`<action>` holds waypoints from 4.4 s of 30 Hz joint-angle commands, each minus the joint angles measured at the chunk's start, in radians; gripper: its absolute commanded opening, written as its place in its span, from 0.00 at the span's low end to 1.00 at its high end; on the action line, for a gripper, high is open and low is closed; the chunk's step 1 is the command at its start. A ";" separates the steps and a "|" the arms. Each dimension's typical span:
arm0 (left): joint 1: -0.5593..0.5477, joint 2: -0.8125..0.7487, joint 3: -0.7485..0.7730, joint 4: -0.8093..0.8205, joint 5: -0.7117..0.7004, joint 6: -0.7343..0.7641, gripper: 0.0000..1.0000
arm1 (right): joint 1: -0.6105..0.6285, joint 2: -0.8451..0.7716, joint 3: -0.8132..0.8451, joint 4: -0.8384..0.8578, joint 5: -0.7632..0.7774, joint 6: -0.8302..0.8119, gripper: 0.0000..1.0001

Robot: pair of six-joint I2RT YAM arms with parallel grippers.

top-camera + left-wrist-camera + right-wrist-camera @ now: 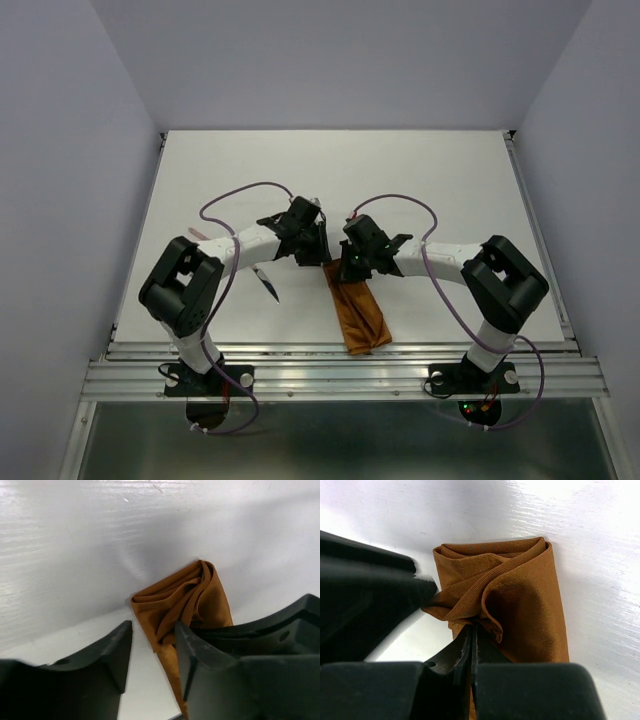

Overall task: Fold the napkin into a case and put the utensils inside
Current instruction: Fold the smaller rectangle-folded napkin at the center of the board.

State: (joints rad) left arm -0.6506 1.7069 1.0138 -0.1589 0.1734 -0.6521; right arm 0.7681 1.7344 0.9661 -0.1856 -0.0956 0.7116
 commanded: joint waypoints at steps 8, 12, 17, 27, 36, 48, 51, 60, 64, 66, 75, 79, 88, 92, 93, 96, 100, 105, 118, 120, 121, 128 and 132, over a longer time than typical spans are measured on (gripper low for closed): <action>0.000 -0.138 -0.030 -0.030 -0.075 0.017 0.80 | 0.011 -0.001 0.008 0.008 -0.007 0.006 0.01; 0.002 -0.159 -0.073 0.054 -0.006 0.031 0.90 | 0.011 0.005 0.016 0.006 -0.010 0.003 0.01; 0.000 -0.101 -0.087 0.087 0.057 0.048 0.84 | 0.011 -0.002 0.017 0.009 -0.009 0.006 0.05; 0.000 -0.030 -0.095 0.131 0.092 0.051 0.60 | 0.011 -0.007 0.028 0.008 -0.013 0.006 0.08; 0.000 0.033 -0.090 0.140 0.084 0.054 0.00 | 0.011 -0.047 0.049 -0.015 -0.035 -0.008 0.25; 0.002 0.063 -0.083 0.147 0.094 0.058 0.00 | 0.011 -0.245 0.017 -0.078 0.091 -0.006 0.49; 0.002 0.066 -0.080 0.147 0.095 0.058 0.00 | 0.011 -0.242 0.010 -0.078 0.140 0.011 0.47; 0.000 0.062 -0.080 0.147 0.101 0.058 0.00 | 0.011 -0.130 0.056 -0.114 0.145 -0.015 0.49; 0.002 0.057 -0.078 0.147 0.104 0.055 0.00 | 0.011 -0.104 0.066 -0.094 0.106 -0.026 0.50; 0.000 0.056 -0.078 0.147 0.106 0.055 0.00 | 0.011 -0.082 0.082 -0.092 0.105 -0.027 0.51; 0.000 0.039 -0.077 0.145 0.107 0.054 0.00 | 0.020 -0.042 0.105 -0.083 0.137 -0.006 0.25; 0.000 0.031 -0.080 0.145 0.109 0.055 0.00 | 0.020 -0.041 0.109 -0.078 0.146 0.006 0.06; 0.000 0.033 -0.078 0.145 0.110 0.055 0.00 | 0.039 -0.021 0.132 -0.057 0.105 0.003 0.01; 0.000 0.030 -0.077 0.147 0.110 0.055 0.00 | 0.039 0.010 0.146 -0.054 0.073 0.000 0.01; 0.002 0.027 -0.075 0.145 0.109 0.055 0.00 | 0.039 0.014 0.149 -0.048 0.073 0.002 0.01; 0.000 0.030 -0.073 0.145 0.109 0.052 0.00 | 0.039 0.045 0.160 -0.046 0.073 0.000 0.08; 0.002 0.022 -0.073 0.144 0.107 0.045 0.01 | 0.039 0.056 0.149 -0.046 0.079 0.002 0.12; 0.002 0.017 -0.072 0.137 0.103 0.045 0.13 | 0.039 0.036 0.134 -0.045 0.083 0.002 0.20; 0.002 -0.076 -0.052 0.052 0.046 0.037 0.23 | 0.039 -0.105 0.086 -0.021 0.071 0.002 0.32; 0.002 -0.087 -0.044 0.035 0.032 0.039 0.25 | 0.039 -0.159 0.072 -0.023 0.080 -0.001 0.33; 0.003 -0.090 -0.041 0.030 0.031 0.037 0.26 | 0.039 -0.176 0.068 -0.026 0.083 -0.001 0.33; 0.002 -0.112 -0.027 0.015 0.021 0.035 0.46 | 0.039 -0.292 -0.012 -0.064 0.134 0.017 0.34; 0.002 -0.115 -0.021 0.007 0.021 0.037 0.55 | 0.039 -0.331 -0.069 -0.080 0.134 0.032 0.34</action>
State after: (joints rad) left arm -0.6460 1.6421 0.9508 -0.1326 0.2081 -0.6209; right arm 0.8001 1.4349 0.9379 -0.2584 0.0082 0.7235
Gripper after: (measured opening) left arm 0.529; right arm 0.336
